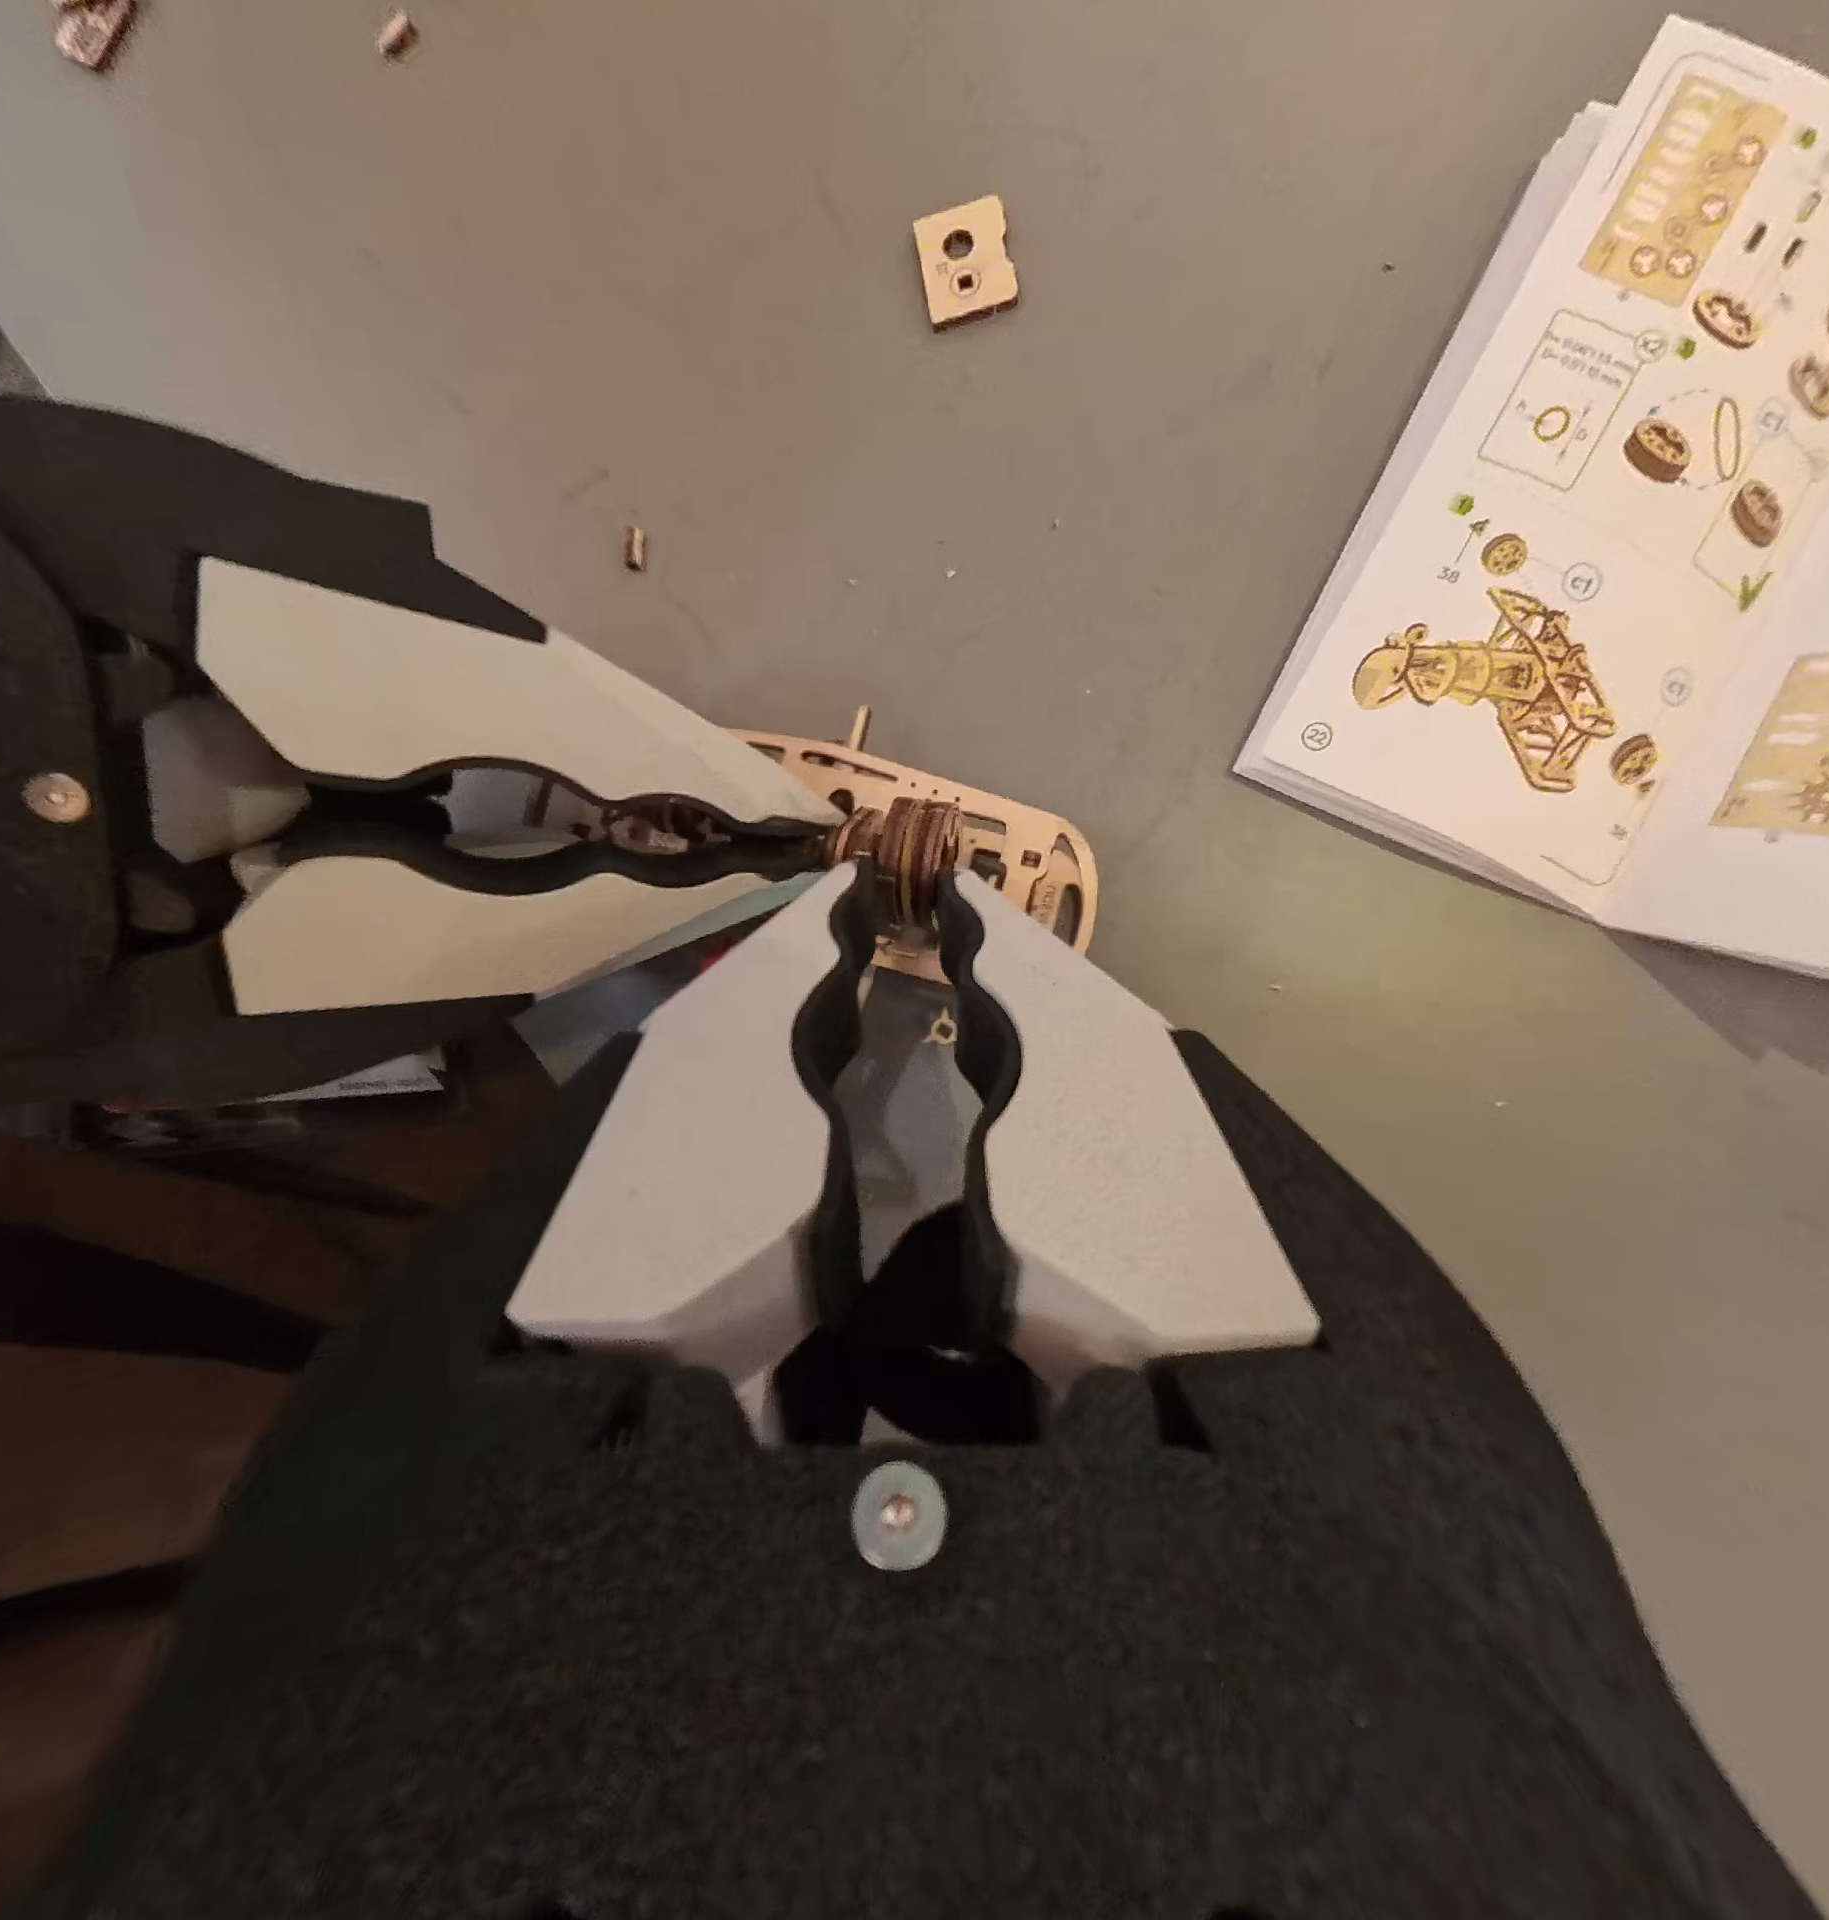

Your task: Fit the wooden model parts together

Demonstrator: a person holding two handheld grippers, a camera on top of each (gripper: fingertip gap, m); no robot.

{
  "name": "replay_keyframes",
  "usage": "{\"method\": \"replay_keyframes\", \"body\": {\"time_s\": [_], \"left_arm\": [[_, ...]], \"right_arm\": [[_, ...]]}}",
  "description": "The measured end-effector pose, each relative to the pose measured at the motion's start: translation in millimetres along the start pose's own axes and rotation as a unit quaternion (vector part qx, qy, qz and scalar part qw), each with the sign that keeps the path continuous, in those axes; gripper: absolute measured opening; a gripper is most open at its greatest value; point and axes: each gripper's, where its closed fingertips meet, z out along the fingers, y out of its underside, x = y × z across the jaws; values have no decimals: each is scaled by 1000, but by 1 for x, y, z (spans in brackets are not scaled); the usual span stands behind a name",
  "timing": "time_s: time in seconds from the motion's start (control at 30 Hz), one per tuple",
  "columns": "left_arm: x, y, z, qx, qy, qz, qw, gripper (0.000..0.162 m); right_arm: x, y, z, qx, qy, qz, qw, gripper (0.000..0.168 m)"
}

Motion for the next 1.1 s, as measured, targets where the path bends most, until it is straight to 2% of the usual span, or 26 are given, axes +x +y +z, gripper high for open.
{"method": "replay_keyframes", "body": {"time_s": [0.1, 0.37, 0.67, 0.9, 1.1], "left_arm": [[1, -1, 0, 2, -5, 7, 1000, 0], [2, -1, -1, 3, 1, 5, 1000, 0], [2, -1, -1, 5, 4, 1, 1000, 0], [3, -1, -2, 7, 11, -4, 1000, 0], [3, -1, -2, 7, 9, -2, 1000, 0]], "right_arm": [[1, 1, -2, 7, -13, 28, 999, 11], [1, 6, -2, 12, 30, 3, 999, 12], [2, 4, 0, 19, 42, 1, 999, 10], [2, 4, -4, 4, 72, -39, 997, 10], [1, 5, -4, -8, 70, -21, 997, 10]]}}
